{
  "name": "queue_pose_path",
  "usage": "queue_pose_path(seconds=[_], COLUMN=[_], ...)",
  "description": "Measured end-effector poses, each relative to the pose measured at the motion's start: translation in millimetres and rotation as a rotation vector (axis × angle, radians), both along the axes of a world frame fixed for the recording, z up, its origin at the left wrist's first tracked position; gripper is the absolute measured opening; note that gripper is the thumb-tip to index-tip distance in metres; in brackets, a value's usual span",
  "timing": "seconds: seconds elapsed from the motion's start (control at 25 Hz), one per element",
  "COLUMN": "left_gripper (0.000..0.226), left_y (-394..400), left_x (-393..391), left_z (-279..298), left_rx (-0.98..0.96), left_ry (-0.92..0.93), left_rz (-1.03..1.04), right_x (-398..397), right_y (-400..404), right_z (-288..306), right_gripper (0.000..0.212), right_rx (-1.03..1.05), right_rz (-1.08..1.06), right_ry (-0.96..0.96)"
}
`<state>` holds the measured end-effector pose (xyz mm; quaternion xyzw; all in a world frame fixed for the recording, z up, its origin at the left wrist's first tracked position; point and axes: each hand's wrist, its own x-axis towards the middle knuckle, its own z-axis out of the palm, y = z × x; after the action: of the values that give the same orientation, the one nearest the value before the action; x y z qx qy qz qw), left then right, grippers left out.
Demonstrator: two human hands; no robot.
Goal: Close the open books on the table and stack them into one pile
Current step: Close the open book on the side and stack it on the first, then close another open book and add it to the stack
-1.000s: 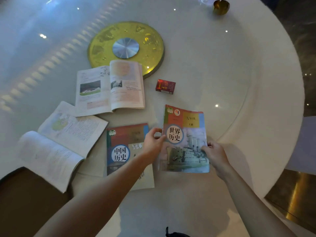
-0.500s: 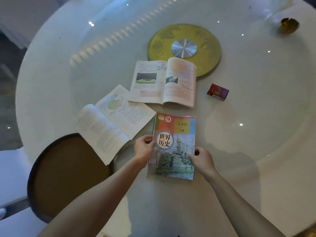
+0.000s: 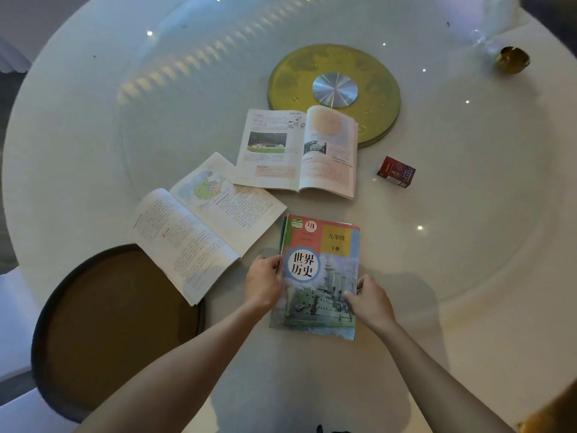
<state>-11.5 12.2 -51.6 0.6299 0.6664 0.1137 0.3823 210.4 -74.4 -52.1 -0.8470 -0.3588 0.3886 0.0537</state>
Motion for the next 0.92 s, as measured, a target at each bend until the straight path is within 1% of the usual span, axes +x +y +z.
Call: queue_pose_path(seconds=[0.08,0.16,0.24,0.28,0.32,0.4,0.48,0.56,0.68,0.8,0.88,0.92], left_gripper=[0.019,0.024,0.029,0.029,0.029,0.028,0.028,0.037,0.062,0.077,0.083,0.083], left_y=[0.7,2.0,5.3,7.9,11.4,19.9,26.9,32.6,31.1,17.0,6.2,2.5], left_x=[-4.7,-10.9,-28.1,-38.0,-52.1,-80.1,-112.8,-140.4,-177.0,-197.7,-202.3,-203.9], left_z=[-1.8,0.3,3.7,8.0,14.2,26.6,35.4,38.6,29.9,11.7,1.2,-3.1], left_rx=[-0.032,-0.085,-0.085,-0.067,-0.045,-0.001,0.052,0.053,-0.085,-0.243,-0.321,-0.335], left_ry=[-0.046,-0.055,-0.085,-0.118,-0.150,-0.200,-0.215,-0.249,-0.297,-0.326,-0.433,-0.480], left_rz=[0.015,0.055,0.140,0.178,0.231,0.346,0.460,0.564,0.770,0.917,0.999,1.036], right_x=[-1.4,-4.0,-13.5,-21.1,-34.1,-63.7,-103.0,-137.5,-181.4,-209.8,-221.1,-225.6], right_y=[2.0,8.0,22.0,31.1,42.4,64.0,82.9,98.0,109.3,111.9,109.7,109.0], right_z=[2.2,8.9,17.5,23.1,28.4,36.0,37.2,36.6,28.5,14.6,6.5,3.8], right_gripper=[0.024,0.030,0.041,0.044,0.044,0.046,0.054,0.062,0.076,0.091,0.092,0.089], right_rx=[-0.035,-0.030,0.091,0.183,0.272,0.385,0.427,0.436,0.399,0.355,0.356,0.373], right_rz=[0.034,0.049,0.094,0.136,0.196,0.375,0.546,0.651,0.784,0.929,1.021,1.052], right_ry=[-0.019,-0.095,-0.210,-0.228,-0.208,-0.141,-0.065,0.009,0.047,-0.046,-0.126,-0.157])
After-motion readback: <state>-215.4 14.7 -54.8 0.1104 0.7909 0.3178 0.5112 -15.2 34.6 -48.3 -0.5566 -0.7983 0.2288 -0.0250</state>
